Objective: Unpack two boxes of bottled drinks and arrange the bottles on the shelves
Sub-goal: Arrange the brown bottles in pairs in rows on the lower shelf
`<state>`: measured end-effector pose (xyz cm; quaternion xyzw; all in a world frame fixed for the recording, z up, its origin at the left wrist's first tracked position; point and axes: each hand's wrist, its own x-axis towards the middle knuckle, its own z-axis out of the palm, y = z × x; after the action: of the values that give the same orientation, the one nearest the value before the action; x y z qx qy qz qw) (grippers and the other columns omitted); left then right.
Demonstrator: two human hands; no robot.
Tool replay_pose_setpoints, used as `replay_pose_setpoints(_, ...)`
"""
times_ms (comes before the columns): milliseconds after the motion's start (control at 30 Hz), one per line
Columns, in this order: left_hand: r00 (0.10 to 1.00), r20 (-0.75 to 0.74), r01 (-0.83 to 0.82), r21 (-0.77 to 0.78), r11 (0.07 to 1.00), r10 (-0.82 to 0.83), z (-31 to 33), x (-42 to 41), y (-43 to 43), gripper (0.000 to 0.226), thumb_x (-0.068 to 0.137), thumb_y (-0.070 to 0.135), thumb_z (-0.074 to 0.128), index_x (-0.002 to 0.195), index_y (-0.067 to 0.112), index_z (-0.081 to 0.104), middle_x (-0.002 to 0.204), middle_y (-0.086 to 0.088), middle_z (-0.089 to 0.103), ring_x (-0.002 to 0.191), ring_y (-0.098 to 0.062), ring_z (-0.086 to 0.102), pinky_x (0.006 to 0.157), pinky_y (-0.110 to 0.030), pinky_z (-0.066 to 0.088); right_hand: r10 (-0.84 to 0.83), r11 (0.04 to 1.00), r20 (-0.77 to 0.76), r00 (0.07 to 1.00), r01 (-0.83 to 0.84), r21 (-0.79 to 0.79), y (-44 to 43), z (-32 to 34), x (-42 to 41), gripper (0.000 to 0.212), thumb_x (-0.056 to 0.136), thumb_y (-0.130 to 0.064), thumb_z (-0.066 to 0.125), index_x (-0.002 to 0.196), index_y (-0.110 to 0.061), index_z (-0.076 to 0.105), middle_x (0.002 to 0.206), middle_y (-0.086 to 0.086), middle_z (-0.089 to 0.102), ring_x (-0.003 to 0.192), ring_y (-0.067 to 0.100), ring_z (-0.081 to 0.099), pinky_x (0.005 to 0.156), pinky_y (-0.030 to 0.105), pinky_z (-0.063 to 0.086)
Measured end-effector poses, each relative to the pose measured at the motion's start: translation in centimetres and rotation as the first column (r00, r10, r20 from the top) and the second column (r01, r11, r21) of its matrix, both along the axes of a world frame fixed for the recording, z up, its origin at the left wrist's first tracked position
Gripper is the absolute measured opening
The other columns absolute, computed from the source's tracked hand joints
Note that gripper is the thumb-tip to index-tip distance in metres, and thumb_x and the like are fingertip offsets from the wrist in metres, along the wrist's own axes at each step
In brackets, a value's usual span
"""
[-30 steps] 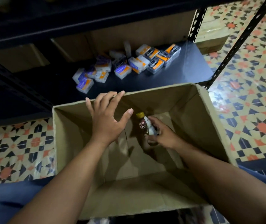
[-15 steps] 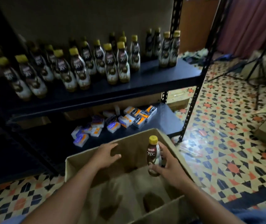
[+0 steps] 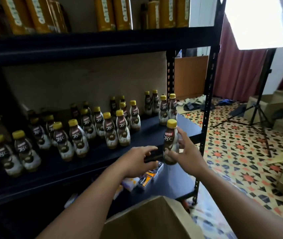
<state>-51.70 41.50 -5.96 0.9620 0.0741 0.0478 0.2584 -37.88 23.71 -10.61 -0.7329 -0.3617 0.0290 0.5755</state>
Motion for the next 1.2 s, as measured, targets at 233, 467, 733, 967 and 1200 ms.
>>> replay_pose_setpoints(233,0.997,-0.059,-0.039,0.159,0.987,0.049,-0.8,9.4,3.2,0.063,0.093,0.048,0.067,0.150,0.033,0.045,0.148,0.003,0.048,0.129,-0.020,0.051,0.106,-0.035,0.044,-0.053,0.998,-0.036,0.998,0.054,0.034,3.9,2.3,8.5,0.088,0.088,-0.013,0.080,0.135,-0.070,0.031,0.111,-0.008,0.067,0.096,0.015,0.072,0.089,0.043,0.061)
replay_pose_setpoints(467,0.996,0.030,-0.089,0.135,0.987,0.086,-6.3,13.6,6.4,0.041,0.096,0.048,0.060,0.132,0.029,0.063,0.134,0.009,0.057,0.132,-0.016,0.043,0.110,-0.038,0.038,-0.127,0.989,-0.001,0.992,0.126,-0.071,6.5,-0.3,12.2,0.089,0.091,-0.025,0.078,0.148,-0.063,0.023,0.117,-0.005,0.063,0.096,0.014,0.067,0.084,0.035,0.059)
replay_pose_setpoints(733,0.975,0.168,-0.154,0.037,0.987,0.146,-8.1,15.3,7.9,0.046,0.086,0.062,0.063,0.123,0.035,0.066,0.130,0.021,0.058,0.129,-0.004,0.043,0.111,-0.036,0.037,-0.072,0.974,0.109,0.991,0.093,-0.209,7.7,-2.8,13.6,0.104,0.089,-0.038,0.079,0.152,-0.065,0.002,0.123,-0.011,0.065,0.105,0.013,0.067,0.084,0.031,0.054)
replay_pose_setpoints(967,0.955,0.219,-0.204,0.004,0.979,0.198,-8.2,15.3,7.8,0.043,0.082,0.060,0.070,0.116,0.034,0.069,0.122,0.021,0.061,0.120,0.000,0.049,0.102,-0.026,0.042,-0.138,0.942,0.237,0.962,0.202,-0.270,8.1,-4.5,13.8,0.099,0.086,-0.052,0.078,0.155,-0.055,0.008,0.128,-0.005,0.070,0.104,0.024,0.068,0.085,0.036,0.053)
replay_pose_setpoints(1200,0.954,0.221,-0.206,-0.004,0.978,0.202,-7.8,14.9,7.3,0.042,0.084,0.057,0.072,0.117,0.031,0.069,0.122,0.020,0.062,0.119,-0.002,0.050,0.100,-0.024,0.042,-0.025,0.945,0.144,0.989,0.070,-0.319,7.2,-4.0,14.6,0.104,0.091,-0.042,0.075,0.157,-0.057,-0.004,0.136,-0.001,0.066,0.112,0.020,0.066,0.092,0.034,0.054)
